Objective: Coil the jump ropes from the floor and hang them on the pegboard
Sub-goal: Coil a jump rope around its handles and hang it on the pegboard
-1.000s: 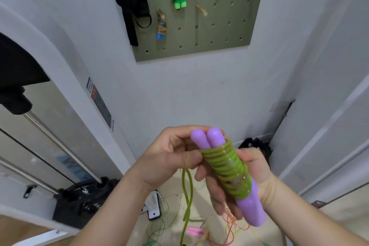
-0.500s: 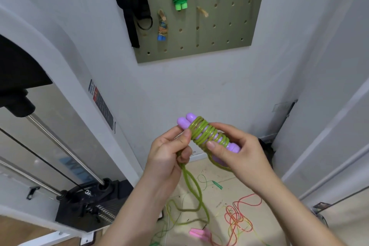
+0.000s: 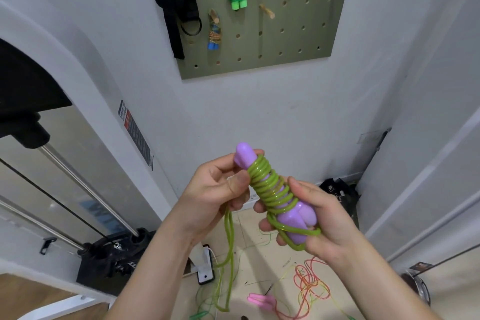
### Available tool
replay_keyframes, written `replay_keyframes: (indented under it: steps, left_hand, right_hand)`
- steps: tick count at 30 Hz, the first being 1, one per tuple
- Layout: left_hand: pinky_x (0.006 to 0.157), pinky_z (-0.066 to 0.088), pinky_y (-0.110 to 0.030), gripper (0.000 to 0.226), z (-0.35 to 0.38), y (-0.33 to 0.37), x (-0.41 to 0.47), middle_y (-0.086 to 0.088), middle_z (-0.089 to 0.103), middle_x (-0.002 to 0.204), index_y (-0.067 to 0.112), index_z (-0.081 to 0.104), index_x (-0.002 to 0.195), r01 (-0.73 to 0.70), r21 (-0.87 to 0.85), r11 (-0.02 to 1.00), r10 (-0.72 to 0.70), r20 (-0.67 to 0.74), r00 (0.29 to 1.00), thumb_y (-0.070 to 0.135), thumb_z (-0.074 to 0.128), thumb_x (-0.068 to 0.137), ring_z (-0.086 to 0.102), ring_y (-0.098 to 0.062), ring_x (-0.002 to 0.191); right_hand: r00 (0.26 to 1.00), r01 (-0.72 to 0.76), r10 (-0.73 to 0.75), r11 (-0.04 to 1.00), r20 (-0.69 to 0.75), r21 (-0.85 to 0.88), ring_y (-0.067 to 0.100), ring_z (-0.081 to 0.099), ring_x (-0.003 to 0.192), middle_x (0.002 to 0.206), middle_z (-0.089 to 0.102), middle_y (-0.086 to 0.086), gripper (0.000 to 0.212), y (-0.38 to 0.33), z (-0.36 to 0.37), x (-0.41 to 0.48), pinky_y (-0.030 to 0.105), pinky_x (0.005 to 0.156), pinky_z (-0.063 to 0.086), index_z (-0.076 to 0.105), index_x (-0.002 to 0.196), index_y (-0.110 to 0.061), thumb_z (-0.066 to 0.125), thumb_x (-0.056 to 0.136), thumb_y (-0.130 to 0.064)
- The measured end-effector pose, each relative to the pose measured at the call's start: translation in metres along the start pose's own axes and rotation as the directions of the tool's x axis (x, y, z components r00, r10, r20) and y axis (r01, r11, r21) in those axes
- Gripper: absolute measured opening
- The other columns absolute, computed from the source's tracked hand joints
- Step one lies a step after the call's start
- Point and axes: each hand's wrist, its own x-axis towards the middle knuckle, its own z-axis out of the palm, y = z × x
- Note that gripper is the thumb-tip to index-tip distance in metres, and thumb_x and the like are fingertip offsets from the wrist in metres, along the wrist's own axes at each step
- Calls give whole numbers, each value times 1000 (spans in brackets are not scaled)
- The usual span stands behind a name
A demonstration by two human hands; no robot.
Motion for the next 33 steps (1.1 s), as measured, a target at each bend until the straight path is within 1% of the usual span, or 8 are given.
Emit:
replay_keyframes:
  steps: [4,7,9,11,13,18,24,33]
  left_hand:
    - [41,25,-17,41,11,-2,4,3,38,58,2,60,85,-29,118,993,50,-184,982,39,69,71,27,-11,45]
    - [39,21,-16,37,14,-9,7,3,25,56,7,52,72,-28,89,996,61,-387,920,38,72,77,20,-12,44]
    - [39,19,-18,37,15,-12,7,0,21,59,8,51,71,7,60,998,22,-477,879,36,74,79,16,-15,49]
    - [40,18,-19,31,20,-15,8,0,23,62,11,52,72,28,-1,1000,-25,-511,859,37,68,78,17,-16,50]
    - [39,20,-17,24,27,-17,9,2,31,63,14,55,78,46,-74,996,-76,-486,870,36,66,80,22,-12,48]
    - [40,28,-14,23,23,-19,4,6,62,81,12,64,111,121,-228,966,-185,-284,941,21,50,95,37,-6,45]
    - [43,28,-16,37,10,-10,-1,1,55,67,13,67,112,159,43,986,-143,-261,955,29,61,79,34,-11,44]
    - [52,32,-18,30,15,-15,-22,0,43,52,20,74,98,247,264,932,-177,-264,948,37,50,93,34,-11,49]
  right_hand:
    - [986,-121,126,991,-108,50,26,66,57,84,71,16,43,1,9,3,25,43,49,77,88,-7,51,79,-41]
    - [967,81,-151,945,-204,-317,26,66,80,106,70,18,36,-2,4,7,34,63,56,69,111,-14,62,83,-36]
    - [937,111,-321,647,-138,-754,8,64,89,114,68,-1,52,-4,2,2,24,77,51,56,127,-30,72,78,-39]
    - [915,32,-402,143,-29,-989,-3,57,102,120,59,-18,71,5,1,1,19,85,45,39,137,-42,76,76,-42]
    - [841,18,-540,-10,20,-1000,-2,56,94,108,61,-20,60,19,4,4,18,78,43,39,135,-43,69,83,-39]
    - [790,97,-588,399,-174,-912,18,63,63,70,65,-5,24,18,-4,8,39,65,56,61,108,-39,66,87,-27]
    - [868,141,-412,741,-277,-657,25,60,56,69,61,7,11,14,4,2,34,51,53,68,99,-14,64,90,-8]
    - [808,188,-494,732,-321,-655,24,57,57,69,58,16,11,9,5,0,37,53,53,68,98,-15,64,90,-9]
